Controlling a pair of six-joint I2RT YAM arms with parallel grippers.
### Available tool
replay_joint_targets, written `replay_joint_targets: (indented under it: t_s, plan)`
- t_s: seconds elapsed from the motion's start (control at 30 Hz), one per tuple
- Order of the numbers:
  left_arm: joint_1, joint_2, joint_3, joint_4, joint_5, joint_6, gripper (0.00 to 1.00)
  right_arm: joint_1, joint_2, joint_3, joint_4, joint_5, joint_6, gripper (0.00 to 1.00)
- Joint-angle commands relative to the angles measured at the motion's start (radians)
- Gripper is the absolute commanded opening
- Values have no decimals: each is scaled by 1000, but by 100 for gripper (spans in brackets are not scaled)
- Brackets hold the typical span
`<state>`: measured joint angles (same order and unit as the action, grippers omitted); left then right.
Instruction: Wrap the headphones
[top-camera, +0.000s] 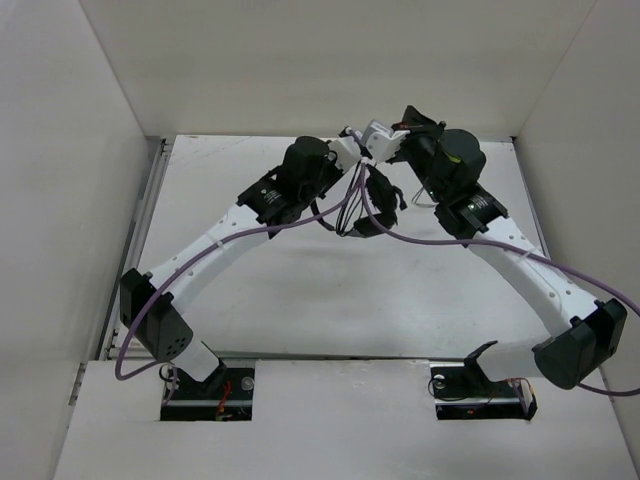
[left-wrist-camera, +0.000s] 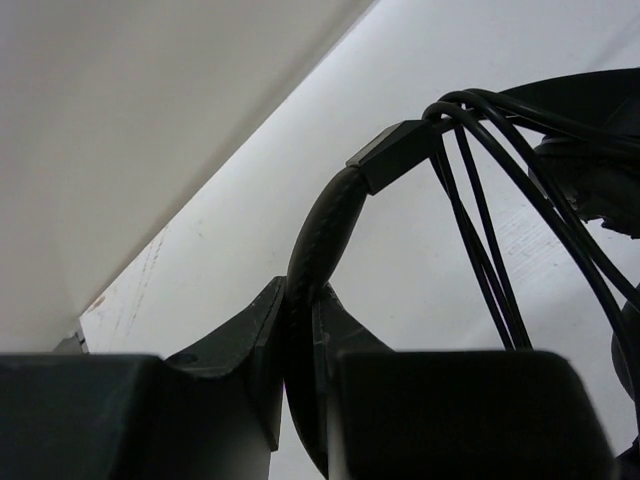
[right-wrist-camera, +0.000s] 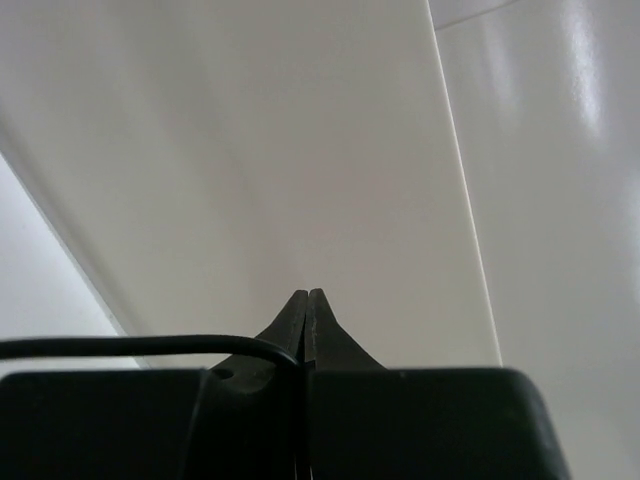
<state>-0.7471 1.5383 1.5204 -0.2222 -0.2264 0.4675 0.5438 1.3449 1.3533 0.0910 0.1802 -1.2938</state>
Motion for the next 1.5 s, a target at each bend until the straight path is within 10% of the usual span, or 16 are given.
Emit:
replay_joint_targets:
  t_s: [0.0,0.9,1.23,1.47]
  plan:
    - [-48,-115,53,40,93,-35,0,-58,-12,17,64,48,68,2]
    - [-174,-142,256,-71,223,-63,0,-206,65,0,-85,-241,594,3]
    - [-194,-70,472,-92,240,-101,0,-324,138,64,-182,-799,1160,11]
    - [-194,5,662,-105,246,-135,0,-345,164,-103,236,-1074,1727,26]
